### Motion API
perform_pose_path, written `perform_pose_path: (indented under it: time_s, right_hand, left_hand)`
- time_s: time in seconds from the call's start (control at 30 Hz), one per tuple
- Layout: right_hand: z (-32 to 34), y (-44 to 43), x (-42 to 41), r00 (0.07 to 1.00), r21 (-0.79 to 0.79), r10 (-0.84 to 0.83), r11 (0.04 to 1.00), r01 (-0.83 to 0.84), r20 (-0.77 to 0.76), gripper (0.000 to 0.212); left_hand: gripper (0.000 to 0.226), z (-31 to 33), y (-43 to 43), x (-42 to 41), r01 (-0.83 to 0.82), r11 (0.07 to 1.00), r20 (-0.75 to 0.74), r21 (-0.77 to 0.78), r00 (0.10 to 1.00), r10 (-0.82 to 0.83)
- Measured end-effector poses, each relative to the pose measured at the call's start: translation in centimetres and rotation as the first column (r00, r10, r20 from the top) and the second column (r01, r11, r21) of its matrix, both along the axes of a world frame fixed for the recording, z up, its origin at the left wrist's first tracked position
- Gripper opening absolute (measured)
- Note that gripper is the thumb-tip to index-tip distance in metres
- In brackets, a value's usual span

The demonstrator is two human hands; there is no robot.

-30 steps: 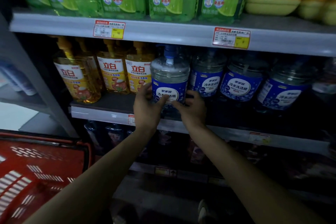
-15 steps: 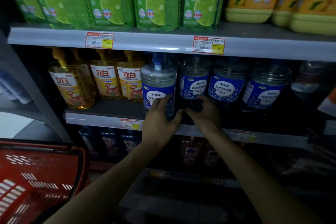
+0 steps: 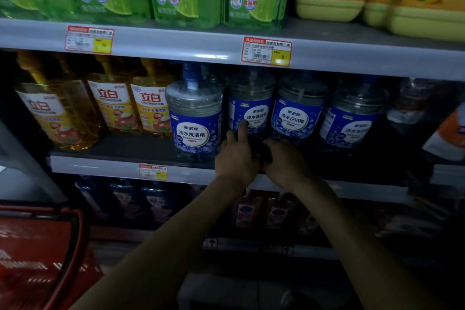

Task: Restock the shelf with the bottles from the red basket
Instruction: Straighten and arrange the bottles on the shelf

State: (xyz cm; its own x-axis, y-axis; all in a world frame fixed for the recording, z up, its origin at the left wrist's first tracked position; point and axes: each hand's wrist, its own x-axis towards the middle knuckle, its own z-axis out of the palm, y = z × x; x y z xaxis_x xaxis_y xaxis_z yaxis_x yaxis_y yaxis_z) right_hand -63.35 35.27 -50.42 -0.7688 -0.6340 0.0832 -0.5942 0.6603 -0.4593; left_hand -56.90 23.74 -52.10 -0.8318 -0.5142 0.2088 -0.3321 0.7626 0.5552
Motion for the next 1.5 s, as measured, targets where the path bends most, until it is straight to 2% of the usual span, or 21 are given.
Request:
perform_pose_path:
  time_s: [0.17,0.33,0.43,0.5,0.6,0.8,0.97,1.1,1.17,1.27,1.43,1.5]
  right_hand:
    - [-1.0,0.7,-1.1,0.994,0.105,0.062,0.993,-0.053,-0.086,0.015]
    - [-1.6,1.6,-1.8,0.990,0.128,0.087,0.989,-0.072,-0.109,0.020]
    - [-1.5,1.8,-2.0,0.990,0.131,0.094,0.988,-0.080,-0.105,0.017]
    - [-1.6,2.0,-2.1,0.989,0.128,0.093,0.989,-0.079,-0.114,0.017]
    - [-1.7,2.1,-2.1,0.989,0.137,0.092,0.988,-0.076,-0.116,0.018]
    - [-1.9,2.2,-2.4,0.990,0.153,0.126,0.982,-0.115,-0.064,0.012]
    - [-1.7,2.4,-2.3,0.992,0.148,0.113,0.983,-0.105,-0.048,0.017]
    - [-1.3,2.9,-1.8,0.994,0.137,0.086,0.988,-0.076,-0.066,0.023]
    - [-1.2,3.1,-1.6,0.994,0.140,0.086,0.987,-0.077,-0.063,0.027]
    - [-0.9,3.4,-1.6,0.996,0.140,0.075,0.988,-0.068,-0.049,0.030]
    - [-0.2,3.6,-1.2,0.998,0.138,0.050,0.990,-0.043,-0.050,0.034]
    - [0.1,3.5,-1.0,0.999,0.087,0.033,0.996,-0.030,-0.031,0.032]
  left_hand:
    - [0.101,-0.7,0.6,-2.4,-0.115,0.987,-0.116,0.110,0.985,0.127]
    - [0.094,-0.8,0.6,-3.9,-0.218,0.950,-0.257,0.223,0.927,0.273]
    - [0.095,-0.8,0.4,-4.7,-0.207,0.922,-0.332,0.328,0.888,0.318]
    - [0.095,-0.7,0.5,-5.2,-0.163,0.878,-0.400,0.451,0.842,0.362]
    - [0.093,-0.3,0.8,-5.7,-0.151,0.812,-0.419,0.564,0.795,0.439]
    - [0.089,-0.5,3.5,-5.5,-0.175,0.828,-0.447,0.532,0.773,0.450]
    - [0.095,0.5,2.7,-5.9,-0.296,0.843,-0.330,0.448,0.822,0.464]
    - [0.103,0.9,0.6,-6.3,-0.166,0.875,-0.411,0.455,0.832,0.372]
    - [0.103,1.1,0.3,-6.3,-0.189,0.882,-0.391,0.432,0.842,0.372]
    - [0.096,1.0,-0.2,-6.4,-0.220,0.891,-0.398,0.398,0.834,0.383]
    - [0.082,1.6,-0.1,-5.9,-0.250,0.869,-0.381,0.428,0.822,0.424]
    - [0.078,1.6,0.4,-5.4,-0.254,0.869,-0.388,0.425,0.816,0.428]
